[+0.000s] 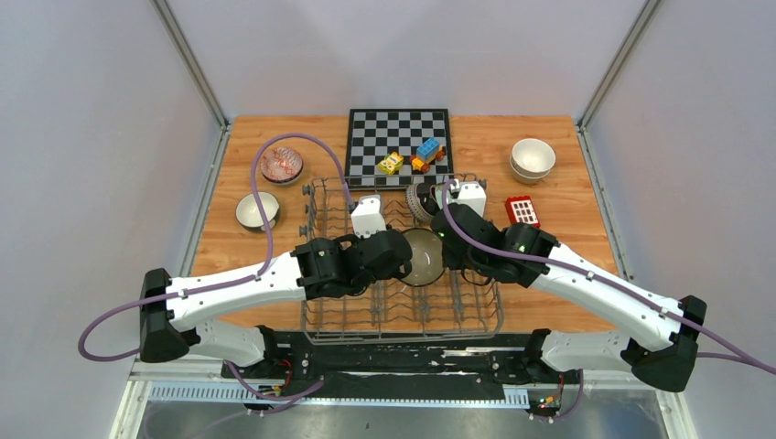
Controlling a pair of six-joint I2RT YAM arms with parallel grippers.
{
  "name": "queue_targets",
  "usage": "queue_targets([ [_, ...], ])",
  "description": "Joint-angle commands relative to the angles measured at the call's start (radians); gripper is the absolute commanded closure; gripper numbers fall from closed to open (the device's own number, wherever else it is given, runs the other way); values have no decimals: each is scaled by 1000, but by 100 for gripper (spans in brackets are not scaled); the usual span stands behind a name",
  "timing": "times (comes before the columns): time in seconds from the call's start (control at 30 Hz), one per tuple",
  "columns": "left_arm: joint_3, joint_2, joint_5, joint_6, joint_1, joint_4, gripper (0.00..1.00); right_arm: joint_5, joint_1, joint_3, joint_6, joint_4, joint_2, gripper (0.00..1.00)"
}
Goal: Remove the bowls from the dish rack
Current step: Place the bowl at the center of the board.
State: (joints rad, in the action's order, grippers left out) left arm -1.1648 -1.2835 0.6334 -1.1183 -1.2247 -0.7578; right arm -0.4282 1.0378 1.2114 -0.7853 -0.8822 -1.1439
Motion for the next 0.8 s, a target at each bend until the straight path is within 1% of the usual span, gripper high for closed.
queue_targets([
  [0.0,2,28,16,8,8,13,73,-11,-9,2,-25,58,14,100],
  [0.13,9,40,12,13,8,28,91,-8,-9,-1,-25,60,14,100],
  [0.17,9,39,11,13,8,27,98,-6,-9,-1,-25,61,14,100],
  [0.2,9,38,11,13,8,26,100,-6,-10,0,-25,61,13,100],
  [0.4,14,43,11,22,8,33,100,9,-9,2,-10,64,15,100],
  [0.43,17,46,9,29,8,39,100,19,-9,2,7,73,17,96],
  [0.5,26,57,8,46,8,59,100,48,-9,0,43,94,23,78],
  [0.6,33,74,29,68,8,58,100,106,-9,1,117,131,40,42],
  [0.67,31,87,49,97,11,54,100,134,-10,9,166,140,58,23],
  [0.7,28,97,60,118,12,51,100,145,-10,15,189,142,69,16],
  [0.73,25,106,71,137,19,42,100,154,-9,22,216,143,82,13],
  [0.77,20,115,79,156,31,32,100,157,-9,26,241,143,97,12],
])
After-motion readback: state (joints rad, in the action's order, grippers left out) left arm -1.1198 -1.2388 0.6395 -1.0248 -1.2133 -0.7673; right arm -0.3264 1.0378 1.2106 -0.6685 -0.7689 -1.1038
